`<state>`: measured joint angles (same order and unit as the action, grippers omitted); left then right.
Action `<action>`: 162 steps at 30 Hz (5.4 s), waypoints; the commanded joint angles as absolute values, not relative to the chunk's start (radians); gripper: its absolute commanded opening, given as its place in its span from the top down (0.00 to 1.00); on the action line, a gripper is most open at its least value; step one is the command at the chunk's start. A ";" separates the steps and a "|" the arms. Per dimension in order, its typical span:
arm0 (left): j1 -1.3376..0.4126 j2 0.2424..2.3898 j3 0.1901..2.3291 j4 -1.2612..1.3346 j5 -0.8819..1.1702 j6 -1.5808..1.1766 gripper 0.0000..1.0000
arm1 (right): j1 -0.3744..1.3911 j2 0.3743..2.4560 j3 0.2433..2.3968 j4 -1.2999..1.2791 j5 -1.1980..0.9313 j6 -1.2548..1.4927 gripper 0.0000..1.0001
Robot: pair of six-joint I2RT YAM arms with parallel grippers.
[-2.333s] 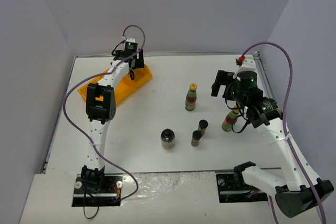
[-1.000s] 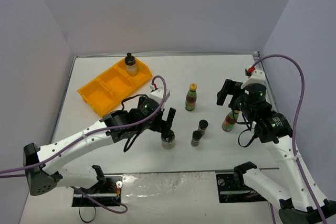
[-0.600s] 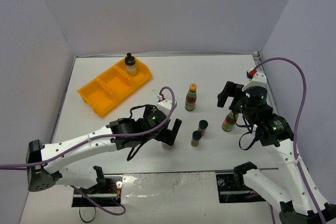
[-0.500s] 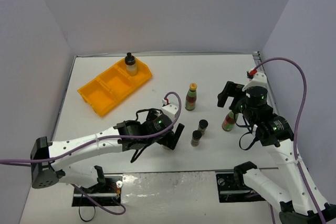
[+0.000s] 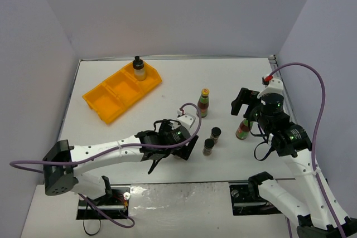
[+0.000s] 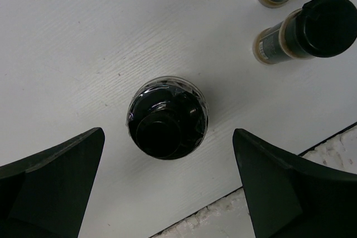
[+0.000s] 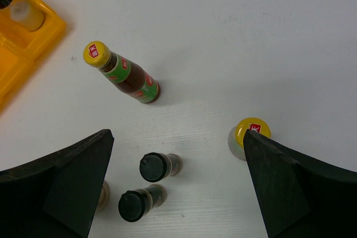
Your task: Organize the condiment bottles
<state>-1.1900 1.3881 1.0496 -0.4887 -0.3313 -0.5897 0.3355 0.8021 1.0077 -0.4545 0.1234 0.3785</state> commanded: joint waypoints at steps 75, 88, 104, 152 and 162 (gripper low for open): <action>-0.377 2.046 2.149 -0.514 -0.078 -0.281 1.00 | 0.344 0.897 1.124 -0.460 0.132 0.311 0.00; -0.320 2.098 2.145 -0.472 -0.064 -0.264 1.00 | 0.345 0.890 1.101 -0.460 0.140 0.306 0.00; -0.300 2.153 2.086 -0.401 -0.100 -0.246 1.00 | 0.344 0.869 1.069 -0.461 0.150 0.294 0.00; -0.401 1.911 1.888 -0.435 -0.158 -0.270 0.05 | 0.345 0.822 1.052 -0.480 0.166 0.301 0.00; -0.714 1.604 1.547 -0.473 -0.280 -0.375 0.05 | 0.344 0.832 1.074 -0.479 0.150 0.356 0.00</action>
<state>-0.5693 1.7621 1.6823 -0.4872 -0.2050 -0.2977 0.3355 0.8238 1.0416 -0.5078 0.1429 0.3191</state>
